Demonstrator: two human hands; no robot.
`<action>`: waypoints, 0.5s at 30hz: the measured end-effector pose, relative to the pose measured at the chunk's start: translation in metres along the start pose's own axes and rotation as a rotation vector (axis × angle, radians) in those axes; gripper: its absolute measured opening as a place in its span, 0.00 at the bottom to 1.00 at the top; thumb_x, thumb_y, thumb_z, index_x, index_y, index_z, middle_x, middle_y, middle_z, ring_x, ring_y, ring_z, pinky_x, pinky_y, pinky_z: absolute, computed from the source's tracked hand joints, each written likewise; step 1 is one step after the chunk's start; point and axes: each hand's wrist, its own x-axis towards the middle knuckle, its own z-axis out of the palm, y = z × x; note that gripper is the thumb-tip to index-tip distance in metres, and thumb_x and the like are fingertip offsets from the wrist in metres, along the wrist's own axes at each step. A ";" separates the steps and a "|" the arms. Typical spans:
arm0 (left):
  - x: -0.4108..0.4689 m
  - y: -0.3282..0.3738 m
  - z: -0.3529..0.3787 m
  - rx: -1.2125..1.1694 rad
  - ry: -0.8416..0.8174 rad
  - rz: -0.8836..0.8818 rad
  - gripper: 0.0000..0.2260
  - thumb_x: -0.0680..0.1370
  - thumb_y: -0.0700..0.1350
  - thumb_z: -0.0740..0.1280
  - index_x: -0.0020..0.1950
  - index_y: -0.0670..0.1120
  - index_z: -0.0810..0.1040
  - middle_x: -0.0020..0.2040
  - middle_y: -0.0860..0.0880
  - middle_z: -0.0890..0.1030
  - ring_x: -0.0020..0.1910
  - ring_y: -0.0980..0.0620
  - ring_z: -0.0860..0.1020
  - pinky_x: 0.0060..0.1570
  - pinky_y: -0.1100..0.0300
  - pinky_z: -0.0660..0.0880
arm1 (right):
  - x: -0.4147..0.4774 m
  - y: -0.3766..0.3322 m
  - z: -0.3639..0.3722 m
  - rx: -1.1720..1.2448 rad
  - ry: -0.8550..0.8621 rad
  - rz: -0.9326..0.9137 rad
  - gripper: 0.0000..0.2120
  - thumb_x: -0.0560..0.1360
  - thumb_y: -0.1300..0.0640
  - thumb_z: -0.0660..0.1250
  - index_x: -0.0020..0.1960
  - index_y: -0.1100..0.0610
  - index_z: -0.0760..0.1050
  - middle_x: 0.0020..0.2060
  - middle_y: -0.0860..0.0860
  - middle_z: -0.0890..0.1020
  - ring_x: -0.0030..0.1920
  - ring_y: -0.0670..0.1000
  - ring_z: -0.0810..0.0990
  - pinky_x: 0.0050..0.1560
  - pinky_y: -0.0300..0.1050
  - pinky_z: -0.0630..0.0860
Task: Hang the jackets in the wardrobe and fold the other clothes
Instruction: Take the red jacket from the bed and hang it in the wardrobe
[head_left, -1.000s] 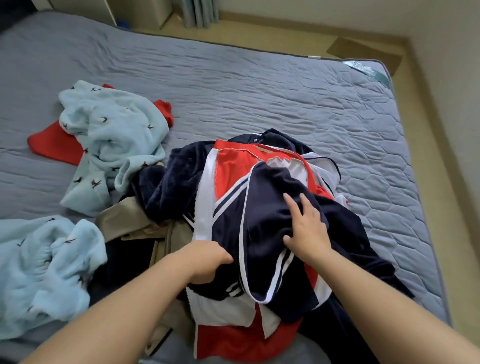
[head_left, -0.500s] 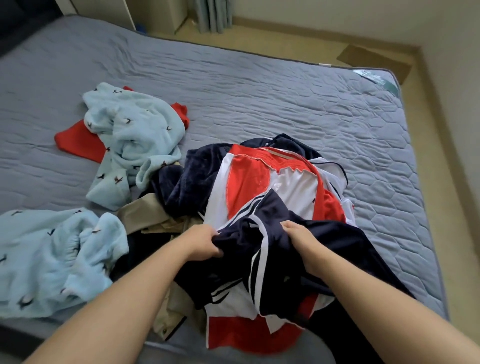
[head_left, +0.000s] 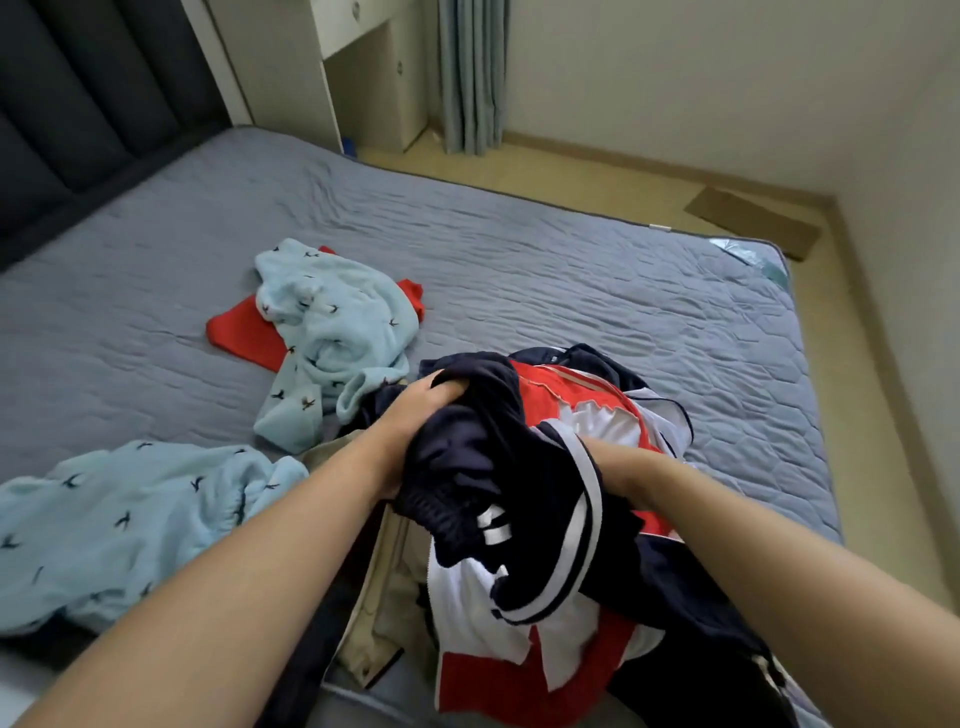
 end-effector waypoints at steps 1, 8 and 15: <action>-0.003 0.007 -0.007 -0.040 0.059 -0.029 0.11 0.81 0.38 0.58 0.42 0.45 0.76 0.31 0.51 0.79 0.26 0.64 0.78 0.27 0.71 0.72 | -0.002 -0.012 0.008 0.028 0.015 -0.012 0.09 0.79 0.51 0.63 0.42 0.52 0.76 0.37 0.47 0.83 0.29 0.35 0.80 0.27 0.29 0.72; -0.036 0.029 -0.095 0.098 0.663 -0.095 0.12 0.78 0.47 0.59 0.54 0.45 0.78 0.53 0.44 0.80 0.52 0.43 0.75 0.49 0.55 0.72 | 0.029 -0.096 0.130 0.403 -0.197 -0.216 0.10 0.78 0.55 0.65 0.59 0.52 0.74 0.47 0.53 0.81 0.43 0.50 0.82 0.48 0.45 0.80; -0.082 0.155 -0.247 0.557 1.111 0.248 0.08 0.75 0.49 0.60 0.40 0.46 0.72 0.35 0.50 0.75 0.38 0.47 0.72 0.33 0.58 0.64 | 0.054 -0.245 0.280 0.635 -0.356 -0.517 0.11 0.77 0.61 0.64 0.57 0.51 0.75 0.48 0.53 0.83 0.47 0.53 0.83 0.52 0.51 0.80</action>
